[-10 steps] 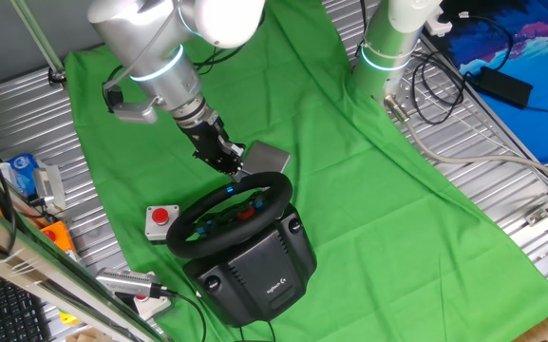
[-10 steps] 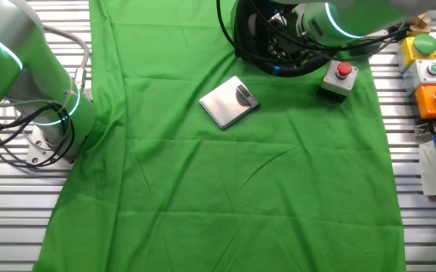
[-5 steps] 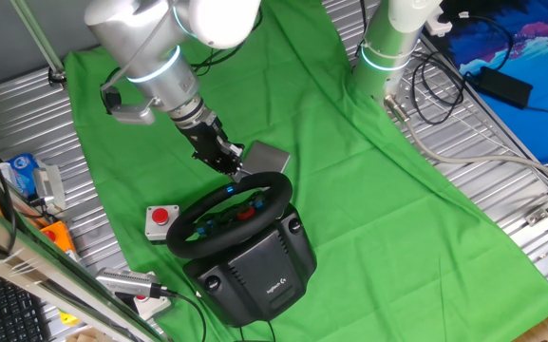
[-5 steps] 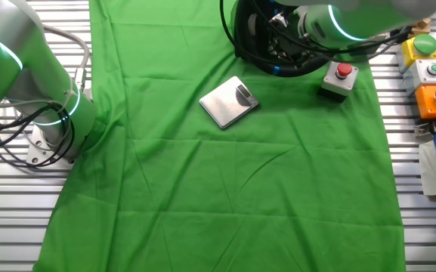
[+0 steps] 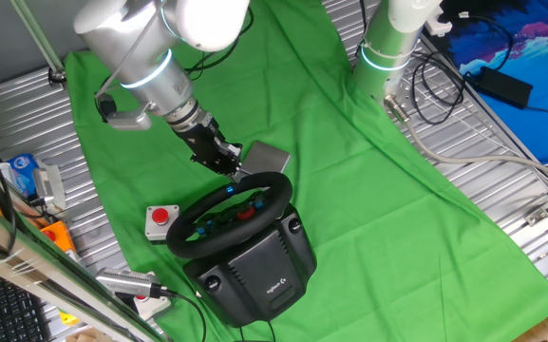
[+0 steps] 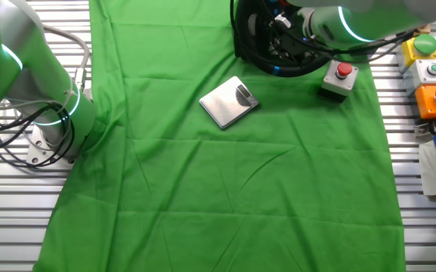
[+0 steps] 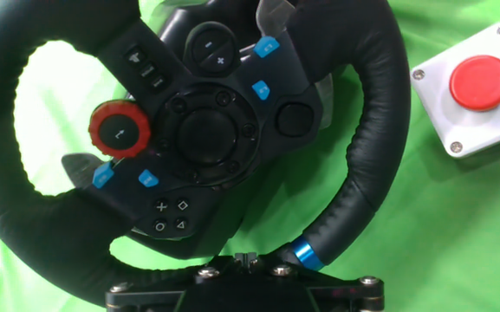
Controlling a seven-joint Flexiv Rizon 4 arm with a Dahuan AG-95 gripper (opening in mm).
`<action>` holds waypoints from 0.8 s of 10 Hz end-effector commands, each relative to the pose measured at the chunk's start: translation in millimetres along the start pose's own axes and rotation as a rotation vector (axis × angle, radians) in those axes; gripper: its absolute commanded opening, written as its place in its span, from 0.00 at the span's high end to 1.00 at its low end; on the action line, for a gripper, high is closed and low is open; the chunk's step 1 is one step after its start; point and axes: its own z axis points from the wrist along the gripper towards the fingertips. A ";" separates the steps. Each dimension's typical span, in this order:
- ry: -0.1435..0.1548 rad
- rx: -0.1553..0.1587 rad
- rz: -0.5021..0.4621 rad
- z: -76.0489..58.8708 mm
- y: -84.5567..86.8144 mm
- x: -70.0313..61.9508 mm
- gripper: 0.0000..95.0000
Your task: Rotate the steering wheel 90 degrees clockwise
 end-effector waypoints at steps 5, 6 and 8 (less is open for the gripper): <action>0.012 0.016 0.015 0.2 0.5 1.0 1.00; 0.015 0.019 0.013 1.7 0.7 1.5 1.00; 0.008 0.011 0.007 7.0 3.3 4.6 1.00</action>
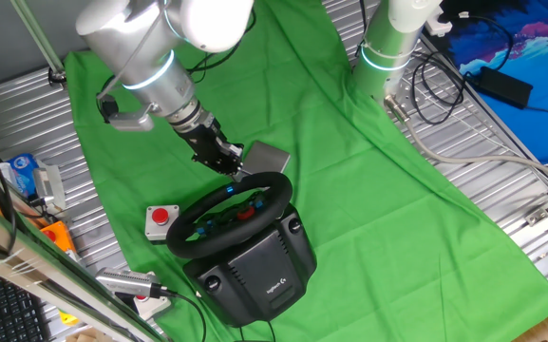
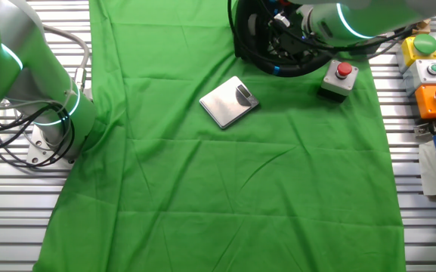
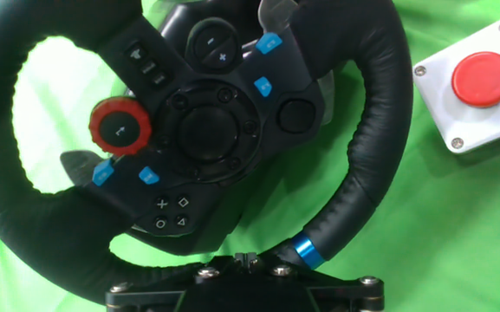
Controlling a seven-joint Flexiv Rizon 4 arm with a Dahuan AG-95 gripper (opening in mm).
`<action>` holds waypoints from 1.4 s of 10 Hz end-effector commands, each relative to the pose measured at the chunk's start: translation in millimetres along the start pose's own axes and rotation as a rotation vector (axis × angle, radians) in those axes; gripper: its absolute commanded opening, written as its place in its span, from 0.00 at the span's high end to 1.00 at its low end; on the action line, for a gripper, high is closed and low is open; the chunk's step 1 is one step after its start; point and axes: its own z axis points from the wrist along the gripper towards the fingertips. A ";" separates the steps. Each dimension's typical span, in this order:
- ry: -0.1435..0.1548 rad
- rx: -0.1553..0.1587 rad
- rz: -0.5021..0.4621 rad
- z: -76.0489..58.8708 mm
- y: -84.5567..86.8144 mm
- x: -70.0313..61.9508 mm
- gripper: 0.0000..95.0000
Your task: Rotate the steering wheel 90 degrees clockwise
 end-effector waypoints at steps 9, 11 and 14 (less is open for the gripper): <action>-0.075 -0.092 0.018 20.9 40.2 5.1 1.00; -0.074 -0.094 0.031 17.3 48.5 0.2 1.00; -0.080 -0.102 0.064 16.3 64.1 -12.7 1.00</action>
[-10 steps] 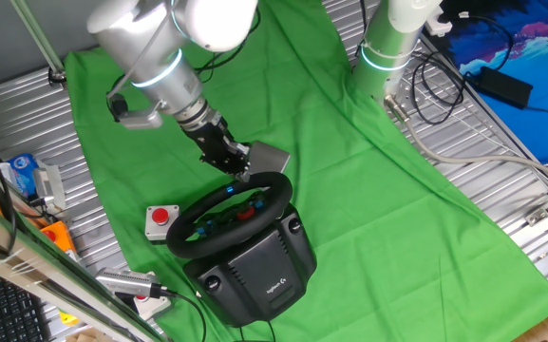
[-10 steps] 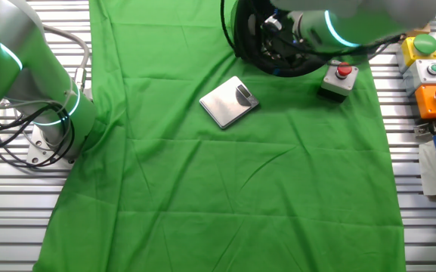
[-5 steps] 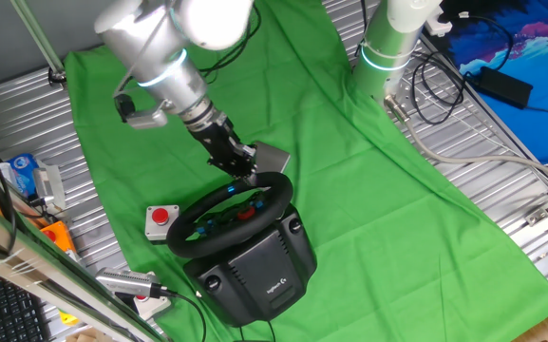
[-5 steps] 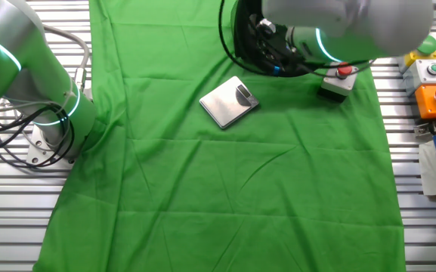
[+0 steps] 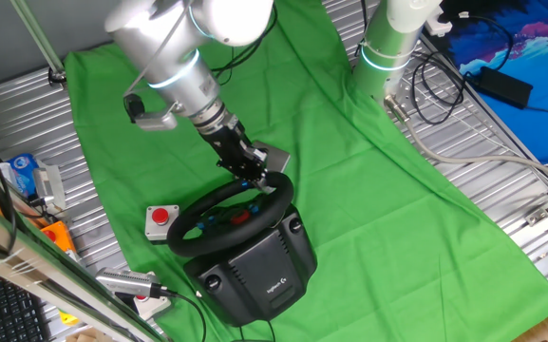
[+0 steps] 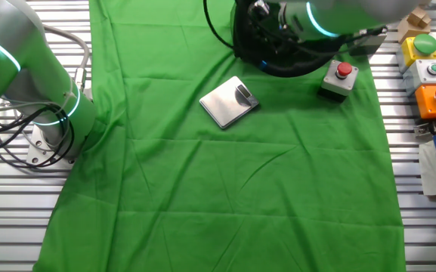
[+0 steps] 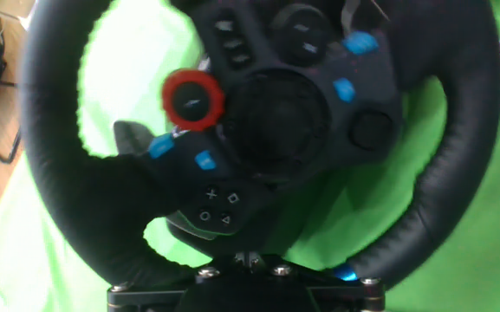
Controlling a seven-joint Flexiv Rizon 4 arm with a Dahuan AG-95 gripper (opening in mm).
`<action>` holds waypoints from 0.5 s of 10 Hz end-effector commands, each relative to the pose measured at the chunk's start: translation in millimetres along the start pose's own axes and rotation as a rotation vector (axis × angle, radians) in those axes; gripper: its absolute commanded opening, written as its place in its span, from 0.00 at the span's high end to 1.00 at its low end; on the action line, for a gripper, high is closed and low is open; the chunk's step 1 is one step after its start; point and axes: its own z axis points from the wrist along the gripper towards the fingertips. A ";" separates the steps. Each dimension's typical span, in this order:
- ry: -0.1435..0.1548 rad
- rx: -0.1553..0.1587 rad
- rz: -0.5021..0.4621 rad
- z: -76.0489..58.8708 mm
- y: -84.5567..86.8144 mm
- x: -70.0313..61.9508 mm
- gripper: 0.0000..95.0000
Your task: Rotate the steering wheel 90 degrees clockwise
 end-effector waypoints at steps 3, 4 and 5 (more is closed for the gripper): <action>-0.014 -0.017 0.051 4.1 19.0 -17.1 1.00; -0.014 -0.018 0.058 4.6 24.3 -20.8 1.00; -0.015 -0.023 0.061 4.1 25.9 -22.0 1.00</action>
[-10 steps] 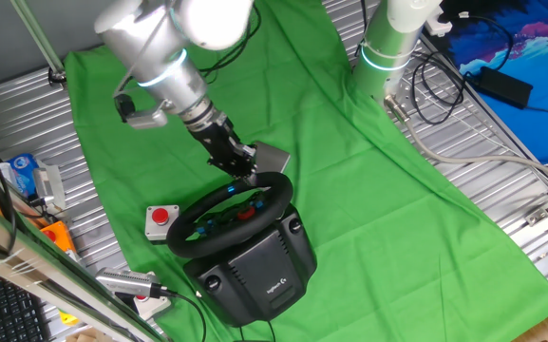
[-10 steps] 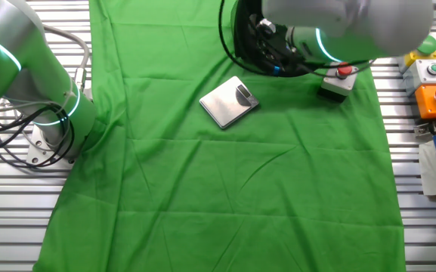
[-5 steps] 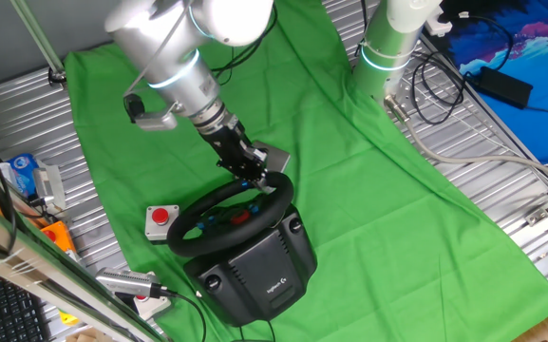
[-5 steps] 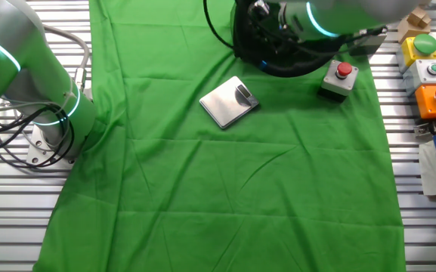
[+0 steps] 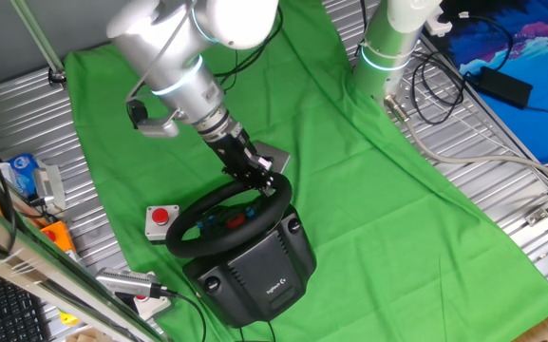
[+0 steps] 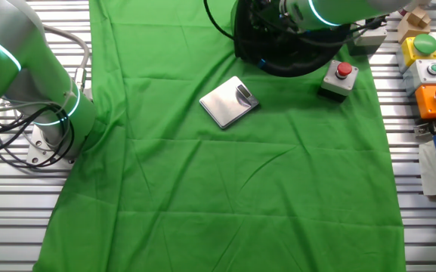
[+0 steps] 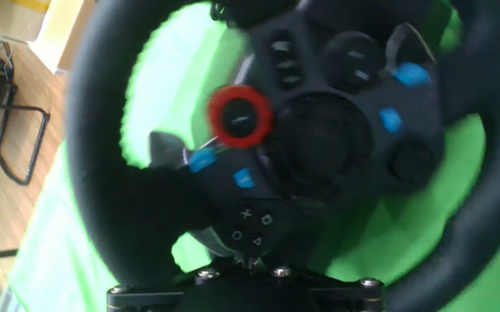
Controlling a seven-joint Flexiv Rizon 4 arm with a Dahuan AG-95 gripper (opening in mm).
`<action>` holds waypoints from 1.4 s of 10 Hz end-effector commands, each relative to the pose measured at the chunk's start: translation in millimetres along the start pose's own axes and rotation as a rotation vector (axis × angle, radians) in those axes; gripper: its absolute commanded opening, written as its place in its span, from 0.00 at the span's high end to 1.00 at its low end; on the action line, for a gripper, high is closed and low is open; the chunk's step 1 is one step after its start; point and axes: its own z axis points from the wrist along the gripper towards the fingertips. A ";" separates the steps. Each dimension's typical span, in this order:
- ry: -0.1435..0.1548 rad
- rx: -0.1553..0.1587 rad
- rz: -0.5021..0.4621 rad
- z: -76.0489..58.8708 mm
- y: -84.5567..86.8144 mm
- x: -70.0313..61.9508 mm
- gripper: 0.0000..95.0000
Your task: Rotate the steering wheel 90 degrees clockwise
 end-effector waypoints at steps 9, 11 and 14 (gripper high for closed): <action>-0.063 -0.078 0.104 -5.6 26.7 -30.2 1.00; -0.058 -0.080 0.104 -10.5 26.5 -38.3 1.00; -0.047 -0.064 0.095 -12.2 30.2 -43.3 1.00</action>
